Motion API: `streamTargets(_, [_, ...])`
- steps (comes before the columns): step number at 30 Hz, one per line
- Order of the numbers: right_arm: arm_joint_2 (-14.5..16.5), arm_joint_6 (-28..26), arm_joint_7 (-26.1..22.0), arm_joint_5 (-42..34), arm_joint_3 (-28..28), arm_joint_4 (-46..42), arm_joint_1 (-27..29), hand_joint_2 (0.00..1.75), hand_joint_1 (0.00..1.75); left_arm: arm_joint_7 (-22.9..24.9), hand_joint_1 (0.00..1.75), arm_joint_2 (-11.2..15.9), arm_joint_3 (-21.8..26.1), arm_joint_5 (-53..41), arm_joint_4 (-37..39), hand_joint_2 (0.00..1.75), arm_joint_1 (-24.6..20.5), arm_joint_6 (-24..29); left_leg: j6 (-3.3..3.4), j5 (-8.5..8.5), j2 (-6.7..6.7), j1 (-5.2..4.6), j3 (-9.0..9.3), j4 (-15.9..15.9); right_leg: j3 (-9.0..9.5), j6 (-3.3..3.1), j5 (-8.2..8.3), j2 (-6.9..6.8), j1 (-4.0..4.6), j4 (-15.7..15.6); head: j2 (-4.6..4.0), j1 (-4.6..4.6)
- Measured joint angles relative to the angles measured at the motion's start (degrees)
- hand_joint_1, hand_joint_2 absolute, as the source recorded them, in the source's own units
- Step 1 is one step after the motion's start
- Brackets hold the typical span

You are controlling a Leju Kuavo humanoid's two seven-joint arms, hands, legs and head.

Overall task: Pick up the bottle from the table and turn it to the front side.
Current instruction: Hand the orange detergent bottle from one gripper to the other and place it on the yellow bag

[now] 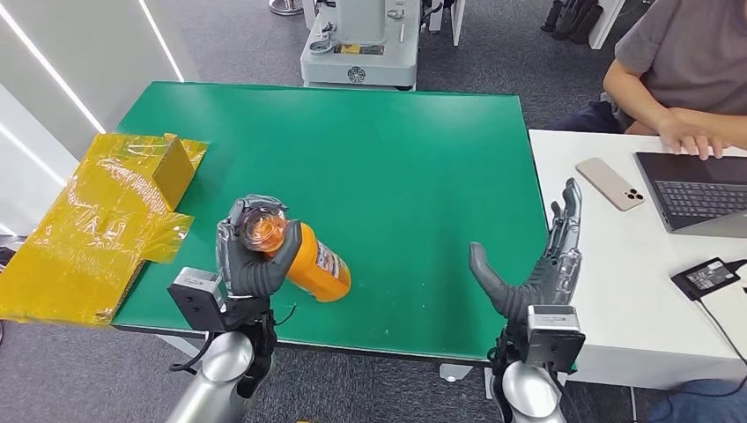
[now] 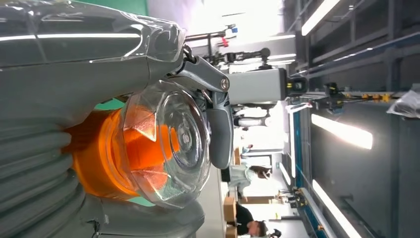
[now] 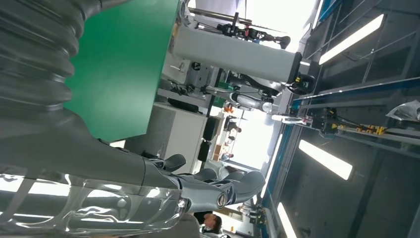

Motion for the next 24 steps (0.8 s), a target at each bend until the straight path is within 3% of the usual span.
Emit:
streamTargets(6, [-0.4,-0.6,0.2,1.5,-0.3,-1.3,3.1,1.75,0.00,1.5,1.75,5.2,0.6,-6.9,-2.3,1.75,-2.9,4.1,-0.02,0.01,0.00,0.01,0.02,0.0,-0.01,-0.01,0.00,0.00,0.01,0.0,0.00,-0.01])
streamTargets(14, [-1.1,1.3,0.3,1.9,-0.5,-2.4,5.8,1.75,0.00,9.4,1.75,13.0,0.5,-20.2,-2.8,1.75,-9.4,0.8,-0.03,0.03,0.04,0.00,0.04,0.0,-0.01,-0.02,0.01,0.03,0.01,0.0,0.00,0.00])
streamTargets(19, [-1.2,3.1,0.9,3.0,-0.6,-3.3,6.8,1.75,0.00,13.5,1.75,16.1,0.4,-29.8,-2.1,1.75,-12.8,-1.4,-0.03,0.02,0.04,0.00,0.04,0.0,-0.01,-0.02,0.00,0.04,0.01,0.0,0.00,0.00])
streamTargets(24, [-1.2,3.8,1.1,3.6,-0.8,-3.7,7.1,1.75,0.00,14.8,1.75,17.7,0.1,-33.4,-1.2,1.75,-14.8,-2.6,-0.03,0.02,0.07,0.00,0.04,0.0,-0.02,-0.02,0.00,0.06,0.01,0.0,0.00,0.01])
